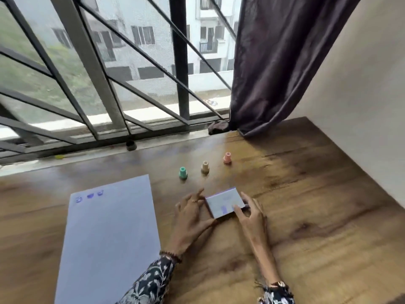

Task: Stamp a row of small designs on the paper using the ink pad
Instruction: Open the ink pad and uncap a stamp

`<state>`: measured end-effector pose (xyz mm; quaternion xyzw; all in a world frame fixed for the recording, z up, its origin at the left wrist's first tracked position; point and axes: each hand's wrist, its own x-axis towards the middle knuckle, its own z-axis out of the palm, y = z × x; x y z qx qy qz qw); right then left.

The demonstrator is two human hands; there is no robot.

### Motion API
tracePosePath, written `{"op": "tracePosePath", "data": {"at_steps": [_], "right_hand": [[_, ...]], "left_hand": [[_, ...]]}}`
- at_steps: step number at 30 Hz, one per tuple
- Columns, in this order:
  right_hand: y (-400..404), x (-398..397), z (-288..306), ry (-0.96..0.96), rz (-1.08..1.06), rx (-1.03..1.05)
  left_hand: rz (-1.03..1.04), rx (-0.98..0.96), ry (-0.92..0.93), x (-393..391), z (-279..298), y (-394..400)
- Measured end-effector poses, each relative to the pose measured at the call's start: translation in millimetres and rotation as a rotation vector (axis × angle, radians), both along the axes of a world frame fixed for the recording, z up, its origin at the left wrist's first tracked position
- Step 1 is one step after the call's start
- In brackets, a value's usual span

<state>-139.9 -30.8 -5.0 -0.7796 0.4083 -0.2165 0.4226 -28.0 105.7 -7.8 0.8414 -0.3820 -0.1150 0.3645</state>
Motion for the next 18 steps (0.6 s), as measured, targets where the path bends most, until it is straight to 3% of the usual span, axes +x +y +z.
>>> {"op": "tracePosePath", "data": {"at_steps": [7,18], "right_hand": [[78,-4,1,0.034,0.01,-0.041],[113,23,11,0.537,0.053,-0.327]], "left_hand": [[0.127,-0.021,-0.001,-16,-12,76],[0.154,0.022,-0.044,-15,-13,84]]}}
